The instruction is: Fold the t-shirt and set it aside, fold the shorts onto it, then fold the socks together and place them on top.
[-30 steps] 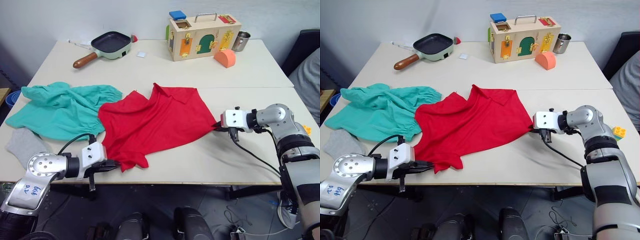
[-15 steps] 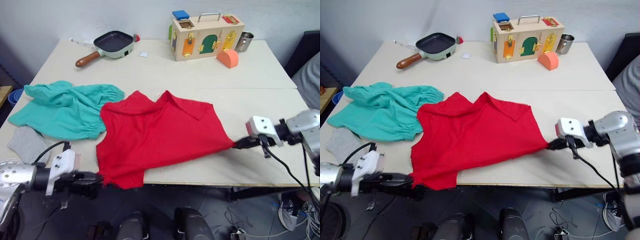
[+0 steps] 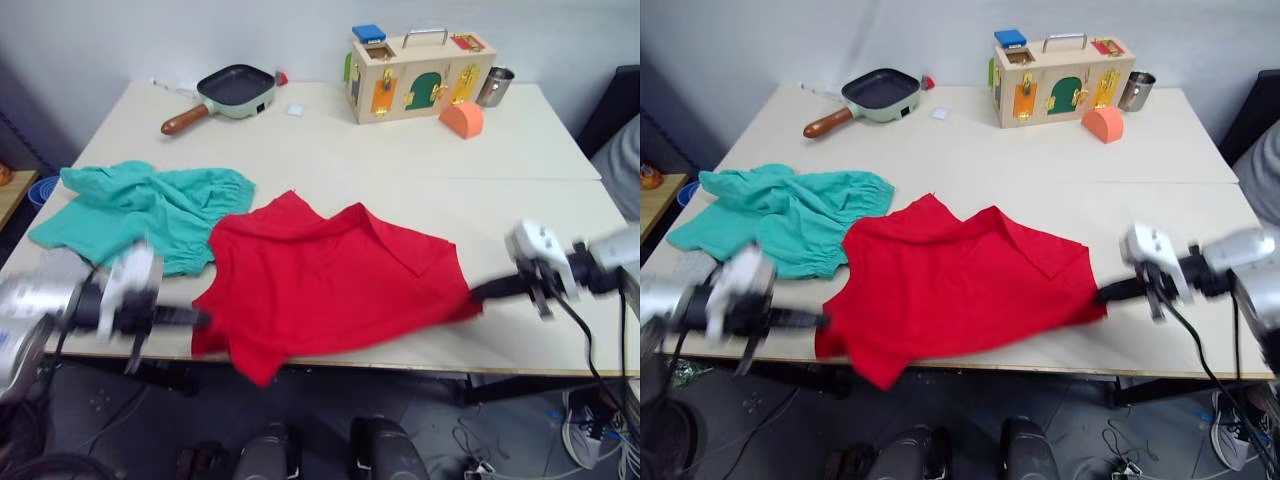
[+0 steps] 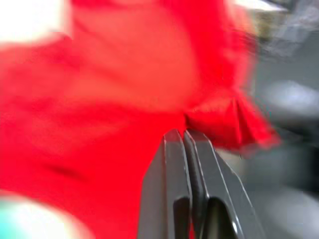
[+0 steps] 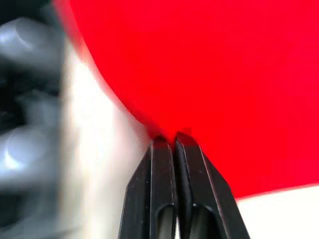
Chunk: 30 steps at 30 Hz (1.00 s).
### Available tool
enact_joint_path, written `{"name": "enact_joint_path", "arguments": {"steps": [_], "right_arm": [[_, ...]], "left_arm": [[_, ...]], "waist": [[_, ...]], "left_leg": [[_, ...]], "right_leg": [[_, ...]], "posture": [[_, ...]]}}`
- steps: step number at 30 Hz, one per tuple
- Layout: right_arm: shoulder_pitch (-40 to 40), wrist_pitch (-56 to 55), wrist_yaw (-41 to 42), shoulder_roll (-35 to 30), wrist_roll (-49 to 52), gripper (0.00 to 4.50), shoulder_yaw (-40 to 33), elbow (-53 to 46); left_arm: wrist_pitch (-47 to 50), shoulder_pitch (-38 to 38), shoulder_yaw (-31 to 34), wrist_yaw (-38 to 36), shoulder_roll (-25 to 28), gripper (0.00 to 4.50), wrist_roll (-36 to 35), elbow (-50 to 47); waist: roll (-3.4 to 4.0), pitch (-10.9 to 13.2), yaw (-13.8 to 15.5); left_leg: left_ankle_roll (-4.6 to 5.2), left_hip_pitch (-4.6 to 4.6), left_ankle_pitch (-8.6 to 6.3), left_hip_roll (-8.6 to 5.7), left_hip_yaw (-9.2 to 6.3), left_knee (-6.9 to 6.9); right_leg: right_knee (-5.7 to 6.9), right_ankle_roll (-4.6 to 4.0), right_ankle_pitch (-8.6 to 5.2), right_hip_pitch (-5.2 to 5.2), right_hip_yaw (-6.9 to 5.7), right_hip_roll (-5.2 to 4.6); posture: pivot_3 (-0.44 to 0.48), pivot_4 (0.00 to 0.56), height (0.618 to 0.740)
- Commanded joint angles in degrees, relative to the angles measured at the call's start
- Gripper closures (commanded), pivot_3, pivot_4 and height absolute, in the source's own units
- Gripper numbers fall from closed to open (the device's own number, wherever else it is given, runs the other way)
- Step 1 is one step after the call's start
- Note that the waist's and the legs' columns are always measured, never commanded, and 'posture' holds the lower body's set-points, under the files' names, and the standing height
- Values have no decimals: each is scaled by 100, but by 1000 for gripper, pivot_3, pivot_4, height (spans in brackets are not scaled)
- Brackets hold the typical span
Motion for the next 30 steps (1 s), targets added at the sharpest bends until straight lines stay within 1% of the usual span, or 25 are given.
{"name": "enact_joint_path", "arguments": {"steps": [1, 3, 4, 5, 6, 7, 8, 9, 10, 11, 13, 14, 16, 18, 19, 20, 21, 22, 23, 24, 25, 26, 27, 29, 30], "right_arm": [[-1297, -1081, -1134, 305, -608, 4454, -509, 1409], [-2401, -1871, -2268, 571, -1076, 4454, -610, 2340], [-2768, -2180, -2699, 660, -1280, 4454, -638, 2698], [-3149, -2381, -3193, 740, -1408, 4454, -718, 3028], [-3558, -2598, -3792, 776, -1589, 4454, -767, 3327], [-3917, -2864, -4370, 774, -1790, 4454, -787, 3551], [-4223, -3095, -4874, 737, -1977, 4454, -793, 3722], [-4430, -3296, -5135, 687, -2082, 4454, -823, 3840], [-4547, -3430, -5265, 660, -2154, 4454, -852, 3930], [-4573, -3571, -5325, 614, -2258, 4454, -843, 3986], [-4470, -3815, -5297, 515, -2440, 4454, -798, 4050], [-4352, -3920, -5279, 463, -2470, 4454, -823, 4064], [-4075, -3963, -5073, 401, -2373, 4454, -963, 4082], [-3669, -3982, -4909, 319, -2282, 4454, -1099, 4062], [-3511, -3965, -4832, 294, -2250, 4454, -1156, 4042], [-3175, -3953, -4619, 286, -2135, 4454, -1250, 3996], [-2733, -3964, -4279, 281, -2067, 4454, -1274, 3930], [-2426, -3972, -4039, 282, -2028, 4454, -1298, 3860], [-2090, -4024, -3719, 322, -1900, 4454, -1364, 3741], [-1639, -4039, -3392, 352, -1823, 4454, -1360, 3609], [-1333, -4028, -3171, 370, -1756, 4454, -1376, 3487], [-774, -4258, -2698, 409, -1609, 4454, -1363, 3282], [-388, -4403, -2378, 431, -1504, 4454, -1363, 3102], [425, -4291, -1512, 421, -1050, 4454, -1442, 2512], [883, -4236, -1047, 382, -840, 4454, -1451, 2256]], "left_arm": [[-816, -1541, -245, 890, -412, 4500, 810, 1593], [-1586, -3037, -256, 1586, -815, 4500, 1167, 2958], [-1907, -3542, -250, 1791, -936, 4500, 1297, 3481], [-2315, -4090, -220, 2096, -1025, 4500, 1433, 4040], [-2782, -4742, -153, 2537, -1084, 4500, 1557, 4615], [-3266, -5362, -73, 3068, -1106, 4500, 1678, 5108], [-3667, -5937, 21, 3462, -1089, 4500, 1735, 5499], [-4159, -6380, 151, 3763, -1063, 4500, 1719, 5742], [-4511, -6643, 231, 3919, -1043, 4500, 1707, 5922], [-4625, -6788, 339, 3700, -1067, 4500, 1569, 6027], [-4937, -6786, 456, 3229, -1087, 4500, 1441, 6115], [-5152, -6678, 509, 2944, -1082, 4500, 1385, 6083], [-5380, -6390, 659, 2376, -1084, 4500, 1166, 5923], [-5560, -5914, 755, 1787, -1092, 4500, 917, 5556], [-5569, -5724, 753, 1622, -1075, 4500, 879, 5422], [-5449, -5281, 774, 1396, -1072, 4500, 751, 5103], [-5186, -4603, 690, 1113, -1051, 4500, 688, 4654], [-4975, -4114, 640, 923, -1034, 4500, 628, 4293], [-4947, -3565, 591, 742, -1014, 4500, 583, 3853], [-4830, -2767, 492, 529, -955, 4500, 547, 3239], [-4716, -2221, 449, 413, -905, 4500, 505, 2761], [-4370, -1402, 422, 322, -870, 4500, 330, 2019], [-4063, -851, 427, 301, -838, 4500, 191, 1476], [-3338, 99, 520, 457, -771, 4500, -130, 372], [-3206, 576, 498, 371, -663, 4500, -142, -124]], "waist": [[-9, -5, -4], [-25, 8, -5], [-43, 18, -9], [-51, 23, -14], [-60, 28, -27], [-70, 42, -29], [-85, 58, -37], [-98, 69, -51], [-98, 69, -64], [-98, 68, -67], [-95, 66, -60], [-93, 66, -55], [-94, 67, -47], [-94, 74, -27], [-95, 76, -27], [-95, 77, -28], [-96, 77, -28], [-94, 76, -31], [-93, 76, -42], [-93, 77, -49], [-92, 76, -53], [-89, 74, -72], [-89, 74, -95], [-88, 76, -94], [-88, 76, -82]], "left_leg": [[22, -34, 14, -1, 6, 2], [20, -44, 16, -2, 18, 9], [26, -89, 18, -1, 21, 12], [30, -152, 21, -1, 22, 24], [31, -210, 21, -2, 21, 69], [38, -244, 17, -12, 31, 73], [44, -247, 13, -17, 38, 71], [47, -260, 11, -19, 38, 64], [51, -293, 7, -18, 40, 65], [56, -329, 4, -24, 42, 66], [69, -305, -4, -28, 48, 64], [78, -289, -11, -26, 49, 64], [85, -233, -17, -20, 67, 54], [84, -235, -17, -16, 86, 57], [93, -241, -12, -13, 93, 74], [105, -242, -4, -13, 99, 90], [118, -241, 7, -14, 106, 97], [126, -233, 15, -16, 108, 107], [129, -212, 19, -16, 114, 111], [130, -192, 18, -15, 117, 119], [132, -164, 17, -15, 119, 116], [133, -132, 16, -16, 123, 103], [133, -129, 15, -15, 123, 98], [126, -133, 12, -5, 116, 94], [125, -144, 12, -3, 115, 92]], "right_leg": [[17, -1, 11, -41, 0, 0], [58, -5, 9, -60, 0, 3], [48, -5, 8, -92, -9, 10], [61, -2, 10, -155, -12, 10], [78, 3, 13, -210, -28, 10], [96, 3, 13, -253, -50, 9], [96, 3, 13, -256, -76, 6], [92, 3, 13, -269, -96, -3], [90, 3, 13, -297, -108, -10], [95, 5, 14, -338, -119, -15], [113, 7, 15, -327, -149, -13], [121, 8, 15, -312, -163, -14], [96, 11, 13, -248, -183, -11], [77, 13, 12, -232, -188, -11], [77, 24, 18, -232, -183, -11], [85, 39, 27, -228, -177, -11], [86, 57, 38, -227, -161, -11], [91, 68, 49, -220, -142, -11], [89, 75, 63, -202, -128, -10], [88, 76, 63, -179, -121, -10], [85, 78, 66, -150, -114, -10], [81, 78, 66, -125, -103, -12], [82, 77, 66, -124, -90, -14], [85, 72, 65, -132, -63, -12], [85, 71, 64, -147, -62, -13]], "posture": [[0, 150, 740], [0, 150, 740], [0, 150, 740], [0, 150, 740], [0, 150, 740], [0, 150, 740], [0, 150, 740], [0, 150, 740], [0, 150, 740], [0, 150, 740], [0, 150, 740], [0, 150, 740], [0, 150, 740], [0, 150, 740], [0, 150, 740], [0, 150, 740], [0, 150, 740], [0, 150, 740], [0, 150, 740], [0, 150, 740], [0, 150, 740], [0, 150, 740], [0, 150, 740], [0, 150, 740], [0, 150, 740]]}}
